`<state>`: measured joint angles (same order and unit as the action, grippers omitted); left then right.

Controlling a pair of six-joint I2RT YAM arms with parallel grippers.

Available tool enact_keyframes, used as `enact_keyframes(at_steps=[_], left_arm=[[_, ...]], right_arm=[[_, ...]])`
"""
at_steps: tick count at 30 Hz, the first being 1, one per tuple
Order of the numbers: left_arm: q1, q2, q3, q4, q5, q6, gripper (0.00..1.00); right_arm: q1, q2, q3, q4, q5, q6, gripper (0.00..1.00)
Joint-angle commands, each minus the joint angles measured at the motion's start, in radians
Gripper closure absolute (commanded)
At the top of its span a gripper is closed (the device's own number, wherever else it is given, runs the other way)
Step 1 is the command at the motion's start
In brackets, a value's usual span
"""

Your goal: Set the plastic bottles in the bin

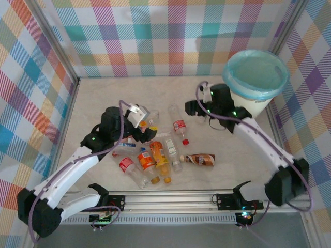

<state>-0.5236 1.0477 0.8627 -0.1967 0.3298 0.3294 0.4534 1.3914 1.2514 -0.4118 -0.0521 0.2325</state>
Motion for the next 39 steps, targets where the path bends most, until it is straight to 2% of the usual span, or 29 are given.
enact_keyframes(at_steps=[1, 5, 19, 31, 39], left_arm=[[-0.011, 0.035, -0.002, -0.02, 0.162, 0.069, 0.11], [-0.013, 0.033, -0.045, 0.02, 0.2, 0.09, 0.1], [-0.019, 0.011, -0.079, -0.062, 0.064, 0.202, 0.11], [-0.019, 0.01, -0.07, -0.073, -0.012, 0.209, 0.11], [-0.019, 0.01, -0.065, -0.101, -0.02, 0.21, 0.11]], right_arm=[[0.005, 0.142, 0.155, -0.181, -0.116, 0.01, 0.17], [0.004, 0.309, 0.29, -0.231, -0.085, -0.008, 0.16], [0.009, 0.824, 0.73, -0.425, -0.073, -0.044, 0.16], [0.041, 1.076, 0.995, -0.554, -0.104, -0.074, 0.17], [0.044, 1.119, 1.089, -0.612, -0.077, -0.11, 0.31]])
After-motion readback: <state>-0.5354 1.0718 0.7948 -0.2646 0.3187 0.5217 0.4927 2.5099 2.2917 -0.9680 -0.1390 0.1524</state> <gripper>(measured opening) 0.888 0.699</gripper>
